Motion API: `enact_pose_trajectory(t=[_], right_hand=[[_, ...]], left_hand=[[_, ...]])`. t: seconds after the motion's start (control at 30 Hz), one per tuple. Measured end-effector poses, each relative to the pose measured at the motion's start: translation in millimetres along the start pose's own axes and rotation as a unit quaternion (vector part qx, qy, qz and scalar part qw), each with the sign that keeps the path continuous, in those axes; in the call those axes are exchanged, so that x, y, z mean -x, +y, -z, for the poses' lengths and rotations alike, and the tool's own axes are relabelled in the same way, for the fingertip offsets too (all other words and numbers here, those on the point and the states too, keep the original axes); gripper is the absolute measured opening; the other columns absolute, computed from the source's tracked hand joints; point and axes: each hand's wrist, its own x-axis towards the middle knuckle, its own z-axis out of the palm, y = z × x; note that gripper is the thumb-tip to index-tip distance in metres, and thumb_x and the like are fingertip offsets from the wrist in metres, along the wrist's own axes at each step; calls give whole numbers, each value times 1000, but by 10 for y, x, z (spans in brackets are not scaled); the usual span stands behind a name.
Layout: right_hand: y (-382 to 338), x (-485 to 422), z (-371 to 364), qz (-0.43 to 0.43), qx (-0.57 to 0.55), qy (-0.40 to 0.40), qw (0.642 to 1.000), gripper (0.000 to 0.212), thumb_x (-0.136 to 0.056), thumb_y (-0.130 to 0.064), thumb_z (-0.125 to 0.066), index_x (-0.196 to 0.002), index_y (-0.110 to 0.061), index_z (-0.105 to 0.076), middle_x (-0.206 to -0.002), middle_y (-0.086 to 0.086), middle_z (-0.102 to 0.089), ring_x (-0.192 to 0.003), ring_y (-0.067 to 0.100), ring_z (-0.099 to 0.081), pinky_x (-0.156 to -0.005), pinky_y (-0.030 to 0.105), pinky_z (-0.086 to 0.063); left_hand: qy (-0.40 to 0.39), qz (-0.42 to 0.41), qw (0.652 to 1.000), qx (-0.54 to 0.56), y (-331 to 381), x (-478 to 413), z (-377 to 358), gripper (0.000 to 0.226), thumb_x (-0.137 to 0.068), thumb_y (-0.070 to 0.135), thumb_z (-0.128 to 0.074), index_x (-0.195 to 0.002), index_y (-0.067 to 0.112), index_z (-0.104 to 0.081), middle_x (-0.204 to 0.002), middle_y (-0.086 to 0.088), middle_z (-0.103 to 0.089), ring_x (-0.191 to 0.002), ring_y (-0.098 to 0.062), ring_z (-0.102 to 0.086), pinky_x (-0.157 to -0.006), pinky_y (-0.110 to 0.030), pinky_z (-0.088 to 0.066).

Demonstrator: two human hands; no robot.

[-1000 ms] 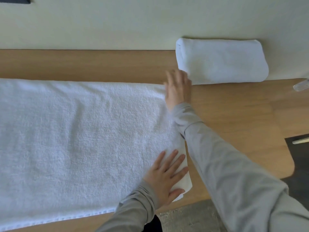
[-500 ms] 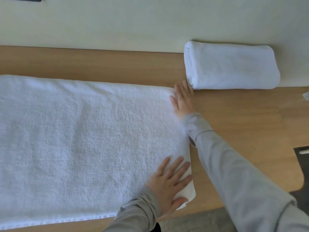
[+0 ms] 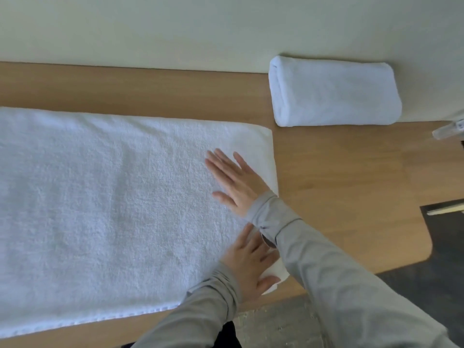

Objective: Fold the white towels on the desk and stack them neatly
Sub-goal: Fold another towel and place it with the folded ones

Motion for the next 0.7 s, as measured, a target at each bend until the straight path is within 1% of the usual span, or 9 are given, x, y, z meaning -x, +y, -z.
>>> enact_pose_trajectory(t=[0.07, 0.17, 0.23, 0.3, 0.33, 0.43, 0.5, 0.6, 0.7], right_hand=[[-22, 248, -90, -49, -5, -30, 998, 60, -98, -37, -31, -148, -12, -13, -157, 3, -9, -145, 18, -2, -119, 46, -5], [143, 528, -59, -305, -91, -31, 947, 59, -101, -31, -30, -148, -13, -1, -158, 1, 5, -145, 16, 7, -119, 40, -1], [176, 662, 21, -371, -114, -36, 921, 59, -101, -31, -27, -149, -12, 2, -158, 3, 8, -146, 18, 5, -118, 30, 3], [147, 741, 111, -373, -126, -31, 919, 57, -102, -30, -26, -149, -11, -1, -158, 3, 5, -146, 16, 4, -116, 25, 4], [127, 774, 157, -371, -131, -28, 919, 56, -102, -29, -26, -149, -11, -2, -158, 3, 4, -146, 14, 4, -115, 24, 4], [107, 778, 313, -374, -141, -10, 917, 55, -102, -27, -28, -149, -10, -5, -158, 4, 0, -145, 13, 3, -110, 19, 8], [60, 678, 374, -350, -127, -7, 928, 56, -101, -26, -30, -149, -10, -5, -158, 4, -1, -146, 14, 2, -112, 20, 6], [-72, 437, 334, -280, -75, -32, 956, 57, -101, -28, -28, -149, -13, -2, -158, 3, 3, -146, 16, 6, -118, 31, 0], [-212, 138, 143, -202, -80, -82, 973, 56, -101, -27, -26, -149, -15, 1, -158, 2, 7, -145, 16, 11, -116, 34, 7]], left_hand=[[8, 8, 1000, -1, 0, 27, 59, 62, -88, 61, -33, -139, 25, -41, -148, 0, -38, -142, -29, -19, -113, -49, 0], [29, -7, 999, 46, -9, 29, 90, 66, -92, 58, -27, -147, 23, -20, -158, -2, -9, -144, -25, 9, -114, -47, 8], [31, -11, 995, 94, -57, 31, 154, 66, -93, 54, -26, -149, 23, -10, -157, -1, 6, -143, -21, 18, -114, -46, 16], [26, -17, 993, 111, -153, 62, 248, 60, -95, 48, -28, -149, 22, -18, -158, -3, 0, -145, -21, 8, -116, -42, 11], [33, -12, 995, 91, -209, 88, 284, 57, -95, 46, -28, -146, 20, -29, -157, -5, -13, -145, -23, -6, -118, -45, -1], [54, 110, 992, 44, -418, 200, 458, 59, -91, 47, -27, -136, 15, -48, -146, -8, -40, -136, -28, -35, -108, -51, -32], [60, 190, 979, 34, -581, 285, 490, 66, -90, 50, -23, -140, 11, -40, -149, -9, -34, -137, -30, -30, -112, -50, -27], [65, 253, 964, 36, -751, 359, 470, 72, -89, 55, -15, -143, 10, -29, -152, -10, -22, -140, -32, -18, -114, -47, -4], [50, 268, 962, 21, -715, 338, 396, 74, -91, 57, -12, -140, 9, -39, -148, -13, -33, -136, -34, -29, -109, -50, -14]])
